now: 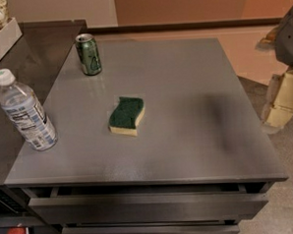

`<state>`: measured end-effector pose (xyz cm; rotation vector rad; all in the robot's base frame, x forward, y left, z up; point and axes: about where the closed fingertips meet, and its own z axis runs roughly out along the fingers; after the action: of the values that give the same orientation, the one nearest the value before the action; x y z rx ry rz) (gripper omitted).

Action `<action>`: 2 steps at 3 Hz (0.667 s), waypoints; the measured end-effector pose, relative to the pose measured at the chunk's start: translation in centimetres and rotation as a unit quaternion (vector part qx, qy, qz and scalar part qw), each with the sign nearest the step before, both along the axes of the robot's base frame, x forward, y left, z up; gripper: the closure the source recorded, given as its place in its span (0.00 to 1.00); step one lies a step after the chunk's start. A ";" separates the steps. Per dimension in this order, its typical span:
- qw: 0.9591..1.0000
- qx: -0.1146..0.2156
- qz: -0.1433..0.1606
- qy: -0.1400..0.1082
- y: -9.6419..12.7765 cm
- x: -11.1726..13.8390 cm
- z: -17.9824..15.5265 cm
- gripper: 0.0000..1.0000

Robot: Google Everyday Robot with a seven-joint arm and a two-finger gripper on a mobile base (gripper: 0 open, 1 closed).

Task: Move sponge near green can

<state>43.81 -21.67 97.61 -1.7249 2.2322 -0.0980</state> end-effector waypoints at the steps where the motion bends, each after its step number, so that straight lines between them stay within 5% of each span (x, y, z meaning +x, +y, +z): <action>1: 1.000 0.000 0.000 0.000 0.0 0.0 0.0 0.00; 2: 1.000 0.001 0.001 0.000 0.1 0.0 0.0 0.00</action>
Offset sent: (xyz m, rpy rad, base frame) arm 0.0263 0.1029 -0.0367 0.2273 -0.0108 0.1830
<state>43.83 -21.60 97.59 -1.7253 2.2306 -0.0964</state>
